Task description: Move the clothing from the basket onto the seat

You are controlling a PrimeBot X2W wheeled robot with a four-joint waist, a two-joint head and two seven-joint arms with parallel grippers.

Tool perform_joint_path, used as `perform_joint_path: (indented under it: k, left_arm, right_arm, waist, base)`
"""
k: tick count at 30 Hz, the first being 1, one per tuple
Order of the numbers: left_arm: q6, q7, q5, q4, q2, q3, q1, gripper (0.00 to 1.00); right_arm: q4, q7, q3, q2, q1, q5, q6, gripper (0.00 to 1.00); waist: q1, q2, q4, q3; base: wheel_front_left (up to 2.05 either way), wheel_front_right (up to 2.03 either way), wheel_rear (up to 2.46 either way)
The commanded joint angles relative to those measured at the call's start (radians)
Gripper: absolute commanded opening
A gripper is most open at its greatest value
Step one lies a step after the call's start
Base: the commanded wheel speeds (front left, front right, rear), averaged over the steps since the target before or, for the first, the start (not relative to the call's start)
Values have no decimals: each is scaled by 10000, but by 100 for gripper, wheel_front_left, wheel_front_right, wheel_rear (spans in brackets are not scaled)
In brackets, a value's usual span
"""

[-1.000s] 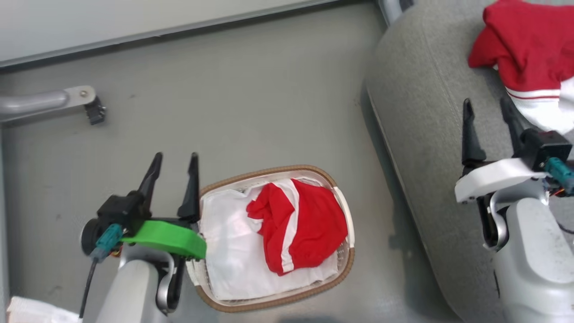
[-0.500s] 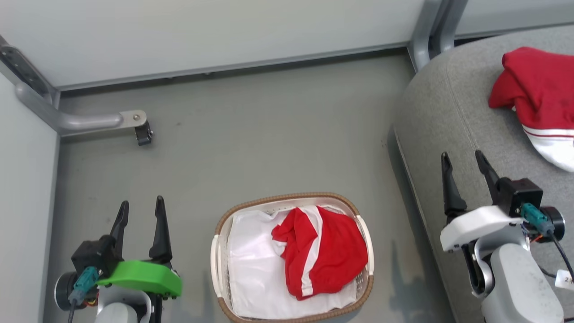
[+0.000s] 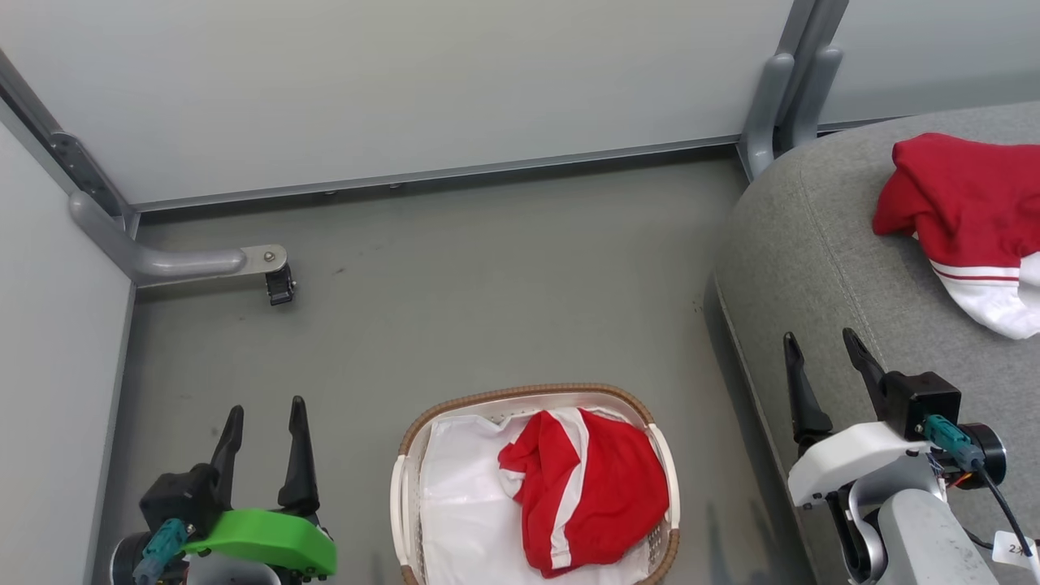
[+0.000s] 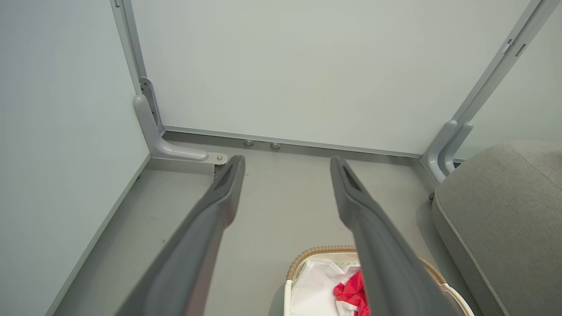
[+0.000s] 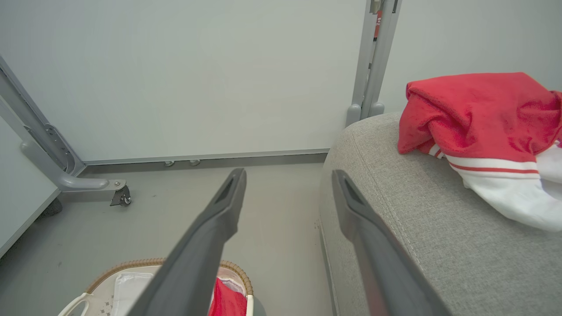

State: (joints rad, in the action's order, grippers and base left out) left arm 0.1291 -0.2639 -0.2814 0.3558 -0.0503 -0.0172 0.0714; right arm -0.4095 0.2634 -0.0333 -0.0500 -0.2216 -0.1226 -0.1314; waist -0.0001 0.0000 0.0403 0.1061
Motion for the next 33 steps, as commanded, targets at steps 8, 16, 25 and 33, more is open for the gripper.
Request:
perform_joint_path:
  k: [8, 16, 25, 33]
  left_arm:
    - [30, -7, -105, 82, -13, -609, 350, 100]
    - [30, -7, -443, 420, -15, -1602, 1460, 100]
    - [30, -5, -611, 1367, -30, -2783, 2968, 100]
    - [30, -5, -687, 2994, -35, -3670, 4335, 100]
  right_arm:
    - [262, 17, 154, -33, -343, -93, 14, 100]
    - [1047, 17, 463, -31, -1303, -155, 14, 100]
    - [2221, 17, 853, -26, -2360, -359, 14, 100]
    - [2988, 17, 1226, -25, -3161, -667, 14, 100]
  waist:
    - [1, 0, -195, 599]
    - [1, 0, -734, 2170]
    - [1, 0, -1478, 3940]
    - [1, 0, -2077, 5352]
  base:
    - [0, 0, 0]
    - [0, 0, 0]
    - [0, 0, 0]
    - [0, 0, 0]
